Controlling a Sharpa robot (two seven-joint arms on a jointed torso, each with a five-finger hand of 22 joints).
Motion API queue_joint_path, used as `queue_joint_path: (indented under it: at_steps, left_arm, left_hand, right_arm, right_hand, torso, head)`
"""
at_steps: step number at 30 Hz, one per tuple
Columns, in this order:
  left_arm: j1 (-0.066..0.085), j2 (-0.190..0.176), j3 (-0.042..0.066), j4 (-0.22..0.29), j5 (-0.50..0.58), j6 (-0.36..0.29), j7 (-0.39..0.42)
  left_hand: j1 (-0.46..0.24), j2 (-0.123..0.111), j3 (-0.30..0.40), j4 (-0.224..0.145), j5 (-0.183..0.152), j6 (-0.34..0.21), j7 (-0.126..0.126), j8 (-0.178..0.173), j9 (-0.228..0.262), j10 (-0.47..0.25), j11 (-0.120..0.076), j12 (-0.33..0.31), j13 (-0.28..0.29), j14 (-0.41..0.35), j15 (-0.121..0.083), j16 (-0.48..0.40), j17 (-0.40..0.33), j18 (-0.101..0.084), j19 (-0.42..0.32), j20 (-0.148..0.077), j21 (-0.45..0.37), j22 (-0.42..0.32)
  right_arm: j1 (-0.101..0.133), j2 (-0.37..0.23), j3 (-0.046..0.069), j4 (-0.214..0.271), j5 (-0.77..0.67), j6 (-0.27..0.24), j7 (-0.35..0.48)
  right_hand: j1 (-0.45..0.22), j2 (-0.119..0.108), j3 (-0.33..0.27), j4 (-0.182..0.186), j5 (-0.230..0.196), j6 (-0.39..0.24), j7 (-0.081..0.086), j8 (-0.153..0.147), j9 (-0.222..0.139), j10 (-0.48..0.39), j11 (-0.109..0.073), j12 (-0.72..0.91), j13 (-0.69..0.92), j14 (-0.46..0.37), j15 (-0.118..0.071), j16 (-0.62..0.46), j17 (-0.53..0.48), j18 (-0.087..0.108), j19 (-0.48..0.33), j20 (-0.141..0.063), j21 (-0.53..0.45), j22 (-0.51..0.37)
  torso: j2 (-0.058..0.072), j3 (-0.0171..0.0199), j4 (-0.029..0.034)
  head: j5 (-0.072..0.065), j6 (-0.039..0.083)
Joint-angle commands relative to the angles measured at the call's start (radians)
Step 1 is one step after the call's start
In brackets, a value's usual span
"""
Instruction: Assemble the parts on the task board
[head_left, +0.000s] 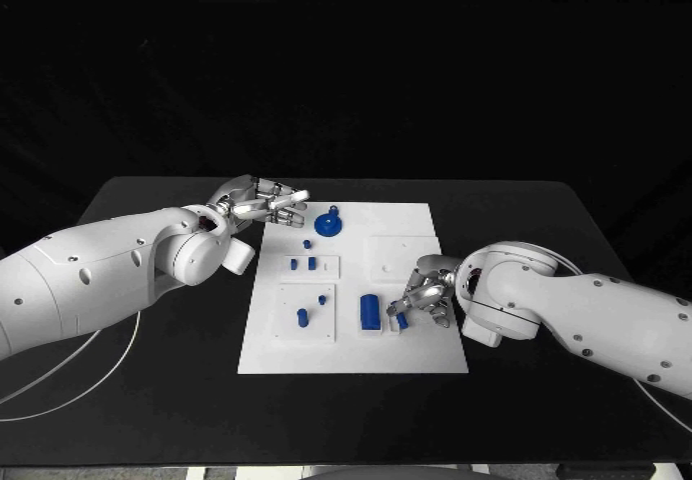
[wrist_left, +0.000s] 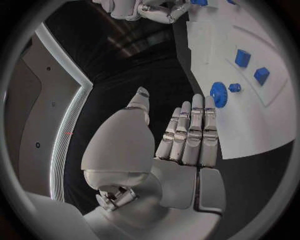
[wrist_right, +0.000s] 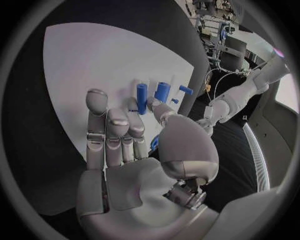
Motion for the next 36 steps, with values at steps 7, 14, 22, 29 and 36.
queue_joint_path:
  at_steps: [7,14,22,29,36]
  left_arm:
    - [0.001,0.001,0.001,0.003,-0.002,0.015,0.002]
    - [0.001,0.001,0.001,0.003,-0.002,0.015,0.0]
    - [0.001,0.002,0.001,0.003,-0.003,0.015,0.0]
    - [0.001,0.002,0.001,0.003,-0.004,0.014,-0.001]
    - [0.001,0.003,0.001,0.002,-0.004,0.014,-0.001]
  left_hand:
    - [-0.002,0.001,0.0,0.004,-0.002,-0.006,-0.002,-0.002,-0.001,-0.005,0.0,0.002,0.0,-0.004,0.003,-0.001,-0.001,-0.006,-0.002,0.001,0.0,-0.001]
    - [0.001,-0.001,-0.001,0.011,-0.002,-0.007,-0.002,-0.002,-0.001,-0.005,0.0,0.002,0.0,-0.004,0.004,-0.001,-0.003,-0.006,-0.002,0.001,0.0,-0.001]
    - [0.001,-0.001,-0.001,0.011,-0.002,-0.007,-0.002,-0.002,-0.001,-0.005,0.0,0.002,0.0,-0.004,0.004,-0.001,-0.003,-0.006,-0.002,0.001,0.0,-0.001]
    - [0.001,-0.001,-0.001,0.011,-0.002,-0.007,-0.002,-0.002,-0.001,-0.005,0.0,0.002,0.0,-0.004,0.004,-0.001,-0.003,-0.006,-0.002,0.001,0.0,-0.001]
    - [0.001,-0.001,-0.001,0.011,-0.002,-0.007,-0.002,-0.002,-0.001,-0.005,0.0,0.002,0.0,-0.004,0.004,-0.001,-0.003,-0.006,-0.002,0.001,0.0,-0.001]
  right_arm:
    - [-0.008,0.01,-0.013,-0.005,0.001,0.056,-0.059]
    - [-0.008,0.014,-0.018,-0.008,0.0,0.056,-0.059]
    - [-0.008,0.019,-0.022,-0.013,-0.001,0.052,-0.059]
    - [-0.008,0.019,-0.027,-0.011,0.0,0.059,-0.059]
    - [-0.008,0.018,-0.03,-0.011,0.0,0.055,-0.059]
  right_hand:
    - [0.004,-0.009,-0.007,0.019,-0.033,-0.003,-0.004,-0.004,-0.005,-0.002,0.0,-0.005,-0.001,0.0,-0.008,-0.002,-0.001,-0.016,0.04,-0.007,-0.003,-0.001]
    - [0.004,-0.015,-0.016,0.04,-0.072,-0.001,-0.004,-0.004,-0.006,-0.002,0.0,-0.005,-0.002,0.001,-0.007,-0.001,0.001,-0.016,0.04,-0.007,-0.003,-0.002]
    - [0.012,-0.044,-0.02,0.11,-0.166,0.003,-0.003,-0.004,-0.008,-0.001,0.001,-0.005,-0.003,0.001,-0.007,-0.002,0.001,-0.015,0.04,-0.007,-0.002,-0.003]
    - [0.03,-0.071,-0.022,0.157,-0.182,0.004,-0.002,-0.004,-0.008,-0.001,0.002,-0.006,-0.004,0.001,-0.006,-0.003,0.001,-0.015,0.04,-0.006,-0.003,-0.004]
    - [0.037,-0.087,-0.028,0.184,-0.213,0.004,-0.001,-0.004,-0.008,-0.002,0.003,-0.006,-0.005,0.001,-0.006,-0.004,0.001,-0.014,0.04,-0.006,-0.005,-0.006]
  torso:
    - [0.0,0.0003,-0.0006]
    - [0.0,0.0001,-0.0001]
    - [0.0,0.0002,0.0001]
    - [0.0,0.0002,-0.0011]
    - [0.0,0.0008,-0.0011]
  head:
    - [0.002,-0.001]
    - [0.004,-0.003]
    - [0.008,-0.003]
    - [0.009,-0.007]
    - [0.008,-0.008]
